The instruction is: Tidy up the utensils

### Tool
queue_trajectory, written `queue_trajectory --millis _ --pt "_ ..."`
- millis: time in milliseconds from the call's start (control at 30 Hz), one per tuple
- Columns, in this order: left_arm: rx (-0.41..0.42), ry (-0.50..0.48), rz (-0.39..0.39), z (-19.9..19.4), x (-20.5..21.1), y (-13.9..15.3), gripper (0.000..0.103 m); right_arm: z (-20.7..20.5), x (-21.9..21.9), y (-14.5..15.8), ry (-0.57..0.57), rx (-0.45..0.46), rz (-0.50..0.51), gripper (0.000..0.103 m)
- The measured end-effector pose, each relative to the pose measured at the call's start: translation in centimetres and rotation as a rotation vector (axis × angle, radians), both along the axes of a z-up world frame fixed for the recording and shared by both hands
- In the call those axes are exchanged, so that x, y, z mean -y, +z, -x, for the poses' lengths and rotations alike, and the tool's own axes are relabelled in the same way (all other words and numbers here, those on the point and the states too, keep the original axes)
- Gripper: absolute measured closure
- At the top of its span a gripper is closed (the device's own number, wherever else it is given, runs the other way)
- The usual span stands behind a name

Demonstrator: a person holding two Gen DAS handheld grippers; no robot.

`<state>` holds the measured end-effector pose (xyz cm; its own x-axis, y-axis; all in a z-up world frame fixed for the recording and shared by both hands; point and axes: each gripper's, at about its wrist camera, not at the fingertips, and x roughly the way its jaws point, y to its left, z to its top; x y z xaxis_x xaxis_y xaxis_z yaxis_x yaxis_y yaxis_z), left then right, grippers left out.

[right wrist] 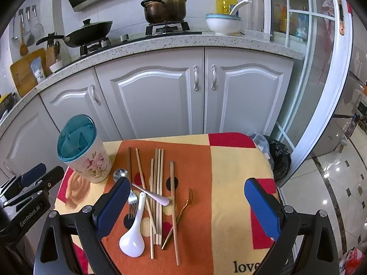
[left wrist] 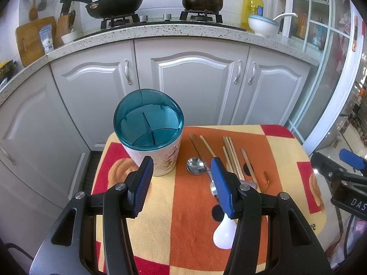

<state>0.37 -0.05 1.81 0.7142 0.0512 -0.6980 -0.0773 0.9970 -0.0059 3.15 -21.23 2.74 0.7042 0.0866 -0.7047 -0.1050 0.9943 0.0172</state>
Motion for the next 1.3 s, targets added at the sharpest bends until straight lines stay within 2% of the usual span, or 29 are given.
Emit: queue_trajectory --millis 167,667,1300 --pt "-0.034 0.000 0.061 -0.2 0.0 -0.6 0.051 -0.1 0.1 -0.1 -0.002 -0.005 -0.005 0.003" --pt "-0.043 -0.001 0.097 -0.5 -0.4 -1.3 0.051 -0.4 0.4 -0.5 -0.006 -0.022 -0.015 0.003" --pt "-0.043 -0.010 0.083 -0.6 -0.2 -2.1 0.051 -0.8 0.2 -1.4 0.006 -0.052 -0.011 0.003"
